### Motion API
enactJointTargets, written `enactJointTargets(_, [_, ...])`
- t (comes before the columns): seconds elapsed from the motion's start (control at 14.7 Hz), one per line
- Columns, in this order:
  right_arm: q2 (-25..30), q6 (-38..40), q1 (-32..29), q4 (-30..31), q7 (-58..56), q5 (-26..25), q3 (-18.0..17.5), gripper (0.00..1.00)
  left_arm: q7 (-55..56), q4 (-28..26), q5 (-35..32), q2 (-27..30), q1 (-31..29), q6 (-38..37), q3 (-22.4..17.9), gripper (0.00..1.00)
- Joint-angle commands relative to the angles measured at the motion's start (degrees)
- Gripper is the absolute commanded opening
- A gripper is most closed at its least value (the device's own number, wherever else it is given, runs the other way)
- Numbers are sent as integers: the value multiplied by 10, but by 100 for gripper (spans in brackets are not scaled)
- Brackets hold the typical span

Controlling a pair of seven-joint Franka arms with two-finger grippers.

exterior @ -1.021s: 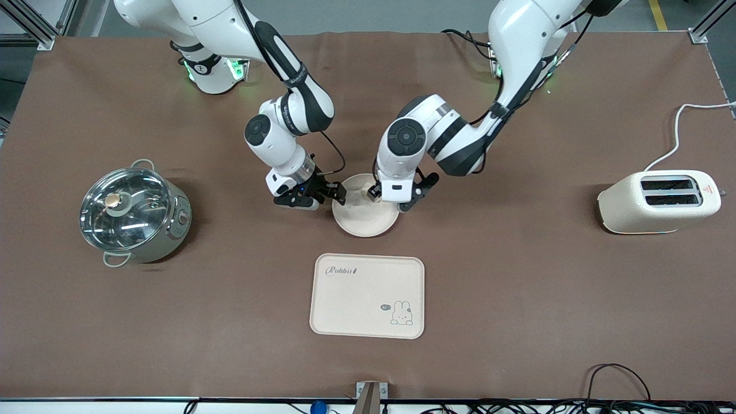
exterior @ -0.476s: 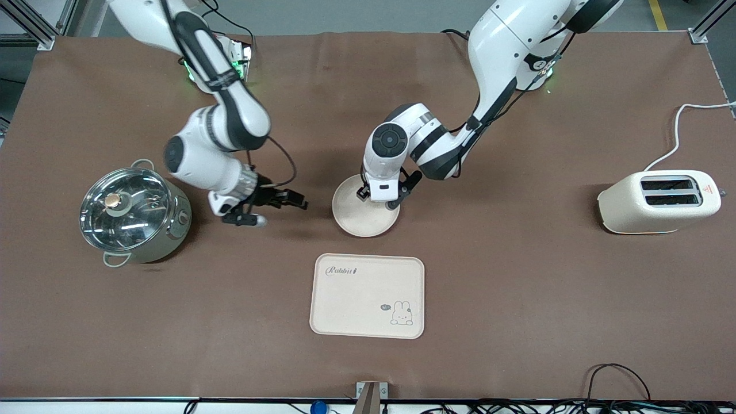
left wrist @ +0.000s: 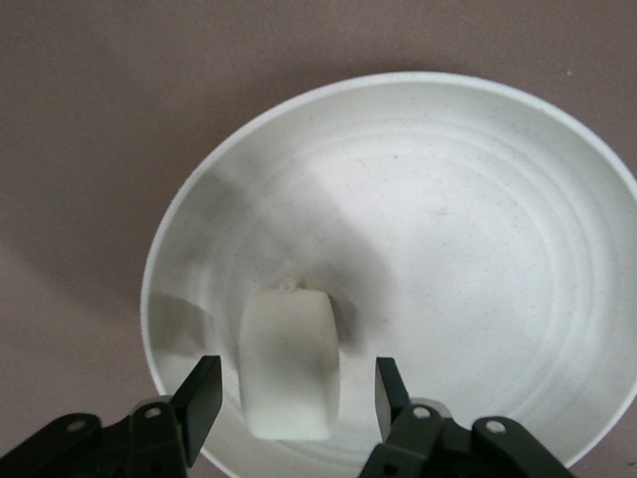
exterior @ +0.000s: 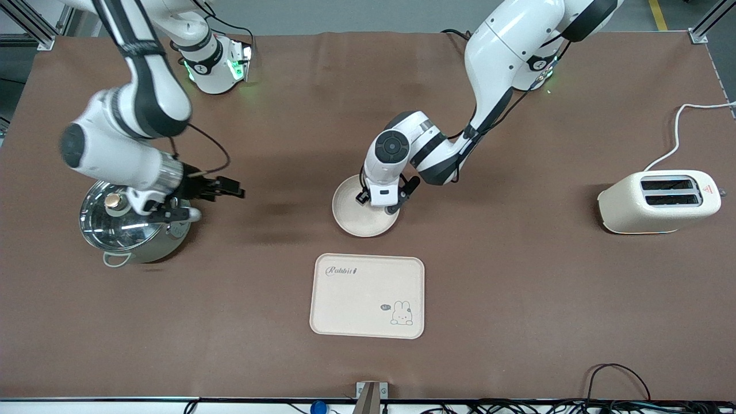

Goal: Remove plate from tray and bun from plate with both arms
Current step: 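Grasp the bun with the left gripper while the right gripper releases the plate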

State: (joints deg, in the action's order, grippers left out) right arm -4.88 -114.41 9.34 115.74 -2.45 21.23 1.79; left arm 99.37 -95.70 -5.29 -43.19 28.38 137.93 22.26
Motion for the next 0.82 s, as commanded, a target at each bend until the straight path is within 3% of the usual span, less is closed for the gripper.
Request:
enactJointTargets(0.0, [7,122,-50,-103,-1,-77,-7,100,16,10,-14,-15,7,16,-3,53])
enactJointTargets(0.14, [10,183,-58,-164,-1,-121,-6,100,16,10,-19,-10,4,11,-2,32])
enactJointTargets(0.27, [42,194,-77,-177,-4,-150,-5,100,16,11,-19,4,-5,5,-3,19])
enactJointTargets(0.61, [105,237,-84,-214,-6,-220,6,100,-26,66,-40,65,-77,-129,-3,19])
enactJointTargets(0.75, [104,267,-105,-251,-8,-230,3,100,-92,66,-60,75,-124,-138,-1,20])
